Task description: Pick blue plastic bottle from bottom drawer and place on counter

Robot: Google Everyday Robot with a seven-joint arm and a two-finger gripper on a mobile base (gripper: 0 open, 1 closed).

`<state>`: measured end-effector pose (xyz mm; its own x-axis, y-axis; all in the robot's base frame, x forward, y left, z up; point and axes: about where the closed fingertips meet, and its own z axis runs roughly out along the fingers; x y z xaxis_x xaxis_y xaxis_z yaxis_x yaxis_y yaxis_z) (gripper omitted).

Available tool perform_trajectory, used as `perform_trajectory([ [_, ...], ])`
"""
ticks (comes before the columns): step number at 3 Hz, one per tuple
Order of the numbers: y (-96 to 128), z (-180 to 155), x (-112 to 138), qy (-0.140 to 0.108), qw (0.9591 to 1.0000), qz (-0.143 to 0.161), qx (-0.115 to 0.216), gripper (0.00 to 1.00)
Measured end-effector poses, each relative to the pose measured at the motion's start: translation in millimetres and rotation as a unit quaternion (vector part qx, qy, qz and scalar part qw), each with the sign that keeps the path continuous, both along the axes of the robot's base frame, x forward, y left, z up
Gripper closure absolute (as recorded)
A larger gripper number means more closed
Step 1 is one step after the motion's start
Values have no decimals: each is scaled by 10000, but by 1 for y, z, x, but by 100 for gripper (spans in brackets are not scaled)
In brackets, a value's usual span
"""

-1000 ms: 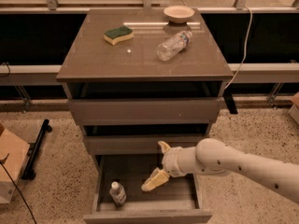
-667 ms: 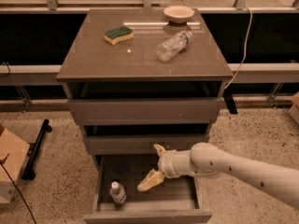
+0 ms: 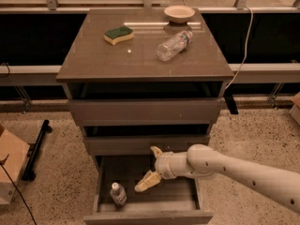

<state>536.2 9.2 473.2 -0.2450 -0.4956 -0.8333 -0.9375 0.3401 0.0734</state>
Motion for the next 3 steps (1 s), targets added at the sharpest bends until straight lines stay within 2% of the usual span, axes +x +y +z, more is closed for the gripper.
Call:
perform_trajectory([
  [1, 11, -32, 7, 63, 10000, -58, -32, 0],
  [3, 31, -97, 23, 299, 9995, -62, 122, 0],
])
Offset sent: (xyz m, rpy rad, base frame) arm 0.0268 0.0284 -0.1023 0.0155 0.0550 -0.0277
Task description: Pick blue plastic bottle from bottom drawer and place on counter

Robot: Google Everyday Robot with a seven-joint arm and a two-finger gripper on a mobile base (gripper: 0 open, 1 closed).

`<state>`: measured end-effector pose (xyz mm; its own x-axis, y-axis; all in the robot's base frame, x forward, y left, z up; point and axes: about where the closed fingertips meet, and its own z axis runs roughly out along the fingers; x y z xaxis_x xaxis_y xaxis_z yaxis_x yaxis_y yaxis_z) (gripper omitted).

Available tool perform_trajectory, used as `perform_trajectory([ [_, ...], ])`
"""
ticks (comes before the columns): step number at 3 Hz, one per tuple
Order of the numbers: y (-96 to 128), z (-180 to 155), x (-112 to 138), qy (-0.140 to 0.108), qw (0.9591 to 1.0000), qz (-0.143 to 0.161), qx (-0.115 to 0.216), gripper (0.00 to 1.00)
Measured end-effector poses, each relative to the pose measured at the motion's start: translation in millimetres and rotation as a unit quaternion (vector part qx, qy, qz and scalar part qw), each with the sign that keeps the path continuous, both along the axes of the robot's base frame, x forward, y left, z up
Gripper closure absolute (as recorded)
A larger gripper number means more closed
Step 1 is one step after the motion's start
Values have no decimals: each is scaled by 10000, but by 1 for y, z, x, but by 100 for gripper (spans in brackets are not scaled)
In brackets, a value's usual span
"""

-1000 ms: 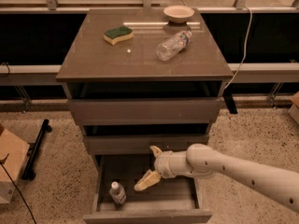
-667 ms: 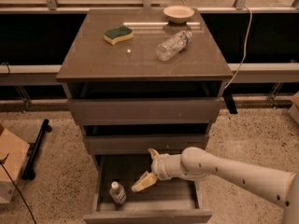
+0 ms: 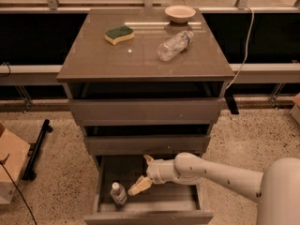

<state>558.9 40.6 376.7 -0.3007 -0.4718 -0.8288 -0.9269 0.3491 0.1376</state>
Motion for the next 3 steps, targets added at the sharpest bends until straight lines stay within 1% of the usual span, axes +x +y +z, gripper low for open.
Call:
perform_trajectory([
  [1, 11, -32, 4, 180, 9998, 20, 80, 0],
  [2, 21, -57, 6, 296, 9994, 13, 178, 0],
  [3, 35, -82, 9, 343, 9990, -14, 295, 0],
])
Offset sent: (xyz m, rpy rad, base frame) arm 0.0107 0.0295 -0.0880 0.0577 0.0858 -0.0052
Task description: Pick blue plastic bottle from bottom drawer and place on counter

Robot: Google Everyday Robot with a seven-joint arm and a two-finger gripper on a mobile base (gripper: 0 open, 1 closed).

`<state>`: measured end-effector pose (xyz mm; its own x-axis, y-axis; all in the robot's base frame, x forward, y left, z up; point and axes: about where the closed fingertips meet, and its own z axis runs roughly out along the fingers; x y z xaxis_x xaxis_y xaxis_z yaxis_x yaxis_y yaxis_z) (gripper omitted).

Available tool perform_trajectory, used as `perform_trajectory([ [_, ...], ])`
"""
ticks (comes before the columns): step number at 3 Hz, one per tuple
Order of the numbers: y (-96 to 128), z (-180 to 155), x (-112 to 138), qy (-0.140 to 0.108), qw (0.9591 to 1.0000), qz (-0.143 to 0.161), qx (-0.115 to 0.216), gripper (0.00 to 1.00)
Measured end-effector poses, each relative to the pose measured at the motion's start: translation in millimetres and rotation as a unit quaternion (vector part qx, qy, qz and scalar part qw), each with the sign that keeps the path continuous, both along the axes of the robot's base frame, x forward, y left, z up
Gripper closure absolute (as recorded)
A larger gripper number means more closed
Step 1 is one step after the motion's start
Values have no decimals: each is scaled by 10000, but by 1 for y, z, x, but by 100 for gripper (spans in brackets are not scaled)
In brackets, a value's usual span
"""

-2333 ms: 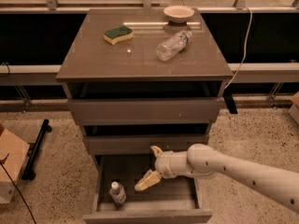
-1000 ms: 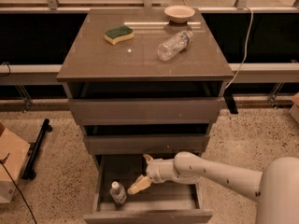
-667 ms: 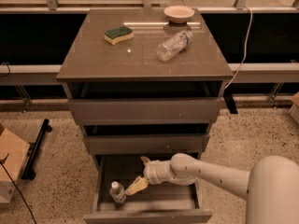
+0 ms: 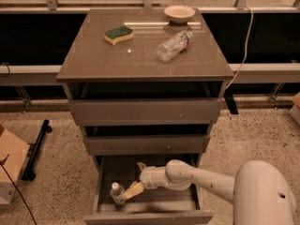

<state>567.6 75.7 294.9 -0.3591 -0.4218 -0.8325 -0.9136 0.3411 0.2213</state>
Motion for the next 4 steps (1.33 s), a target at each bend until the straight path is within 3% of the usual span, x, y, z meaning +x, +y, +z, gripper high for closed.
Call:
perform_trajectory([
  [4, 76, -60, -13, 260, 9985, 44, 479, 0],
])
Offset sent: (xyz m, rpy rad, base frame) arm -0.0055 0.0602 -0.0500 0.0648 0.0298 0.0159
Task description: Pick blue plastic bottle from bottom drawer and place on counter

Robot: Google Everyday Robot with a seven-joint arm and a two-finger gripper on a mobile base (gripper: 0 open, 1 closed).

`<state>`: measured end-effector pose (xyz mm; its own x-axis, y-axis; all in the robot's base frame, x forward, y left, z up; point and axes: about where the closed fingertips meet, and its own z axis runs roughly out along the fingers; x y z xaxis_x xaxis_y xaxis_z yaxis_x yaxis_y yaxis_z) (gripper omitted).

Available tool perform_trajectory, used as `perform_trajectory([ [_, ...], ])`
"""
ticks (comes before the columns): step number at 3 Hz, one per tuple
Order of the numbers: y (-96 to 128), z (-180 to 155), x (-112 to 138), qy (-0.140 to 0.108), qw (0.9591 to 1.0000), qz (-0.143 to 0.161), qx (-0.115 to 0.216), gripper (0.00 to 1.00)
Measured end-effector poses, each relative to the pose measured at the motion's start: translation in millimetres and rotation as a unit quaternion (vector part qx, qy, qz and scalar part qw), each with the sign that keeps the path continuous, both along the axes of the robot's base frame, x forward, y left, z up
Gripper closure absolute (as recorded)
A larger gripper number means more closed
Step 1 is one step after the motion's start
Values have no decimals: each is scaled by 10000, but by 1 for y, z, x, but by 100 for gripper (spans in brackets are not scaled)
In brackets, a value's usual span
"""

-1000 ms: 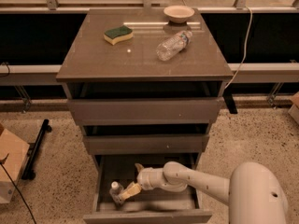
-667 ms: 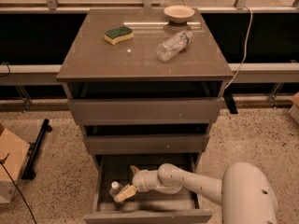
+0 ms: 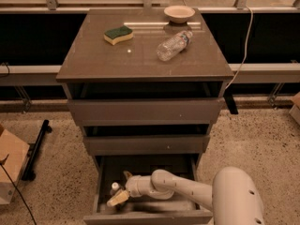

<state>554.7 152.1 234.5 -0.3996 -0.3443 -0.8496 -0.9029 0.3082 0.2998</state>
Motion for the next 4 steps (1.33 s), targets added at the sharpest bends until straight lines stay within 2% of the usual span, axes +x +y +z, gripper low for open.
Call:
perform_trajectory([
  [1, 12, -7, 1, 61, 9998, -83, 167, 19],
  [2, 14, -5, 3, 43, 9996, -194, 204, 43],
  [3, 11, 3, 1, -25, 9994, -310, 146, 65],
  [4, -5, 33, -4, -45, 9987, -480, 189, 89],
])
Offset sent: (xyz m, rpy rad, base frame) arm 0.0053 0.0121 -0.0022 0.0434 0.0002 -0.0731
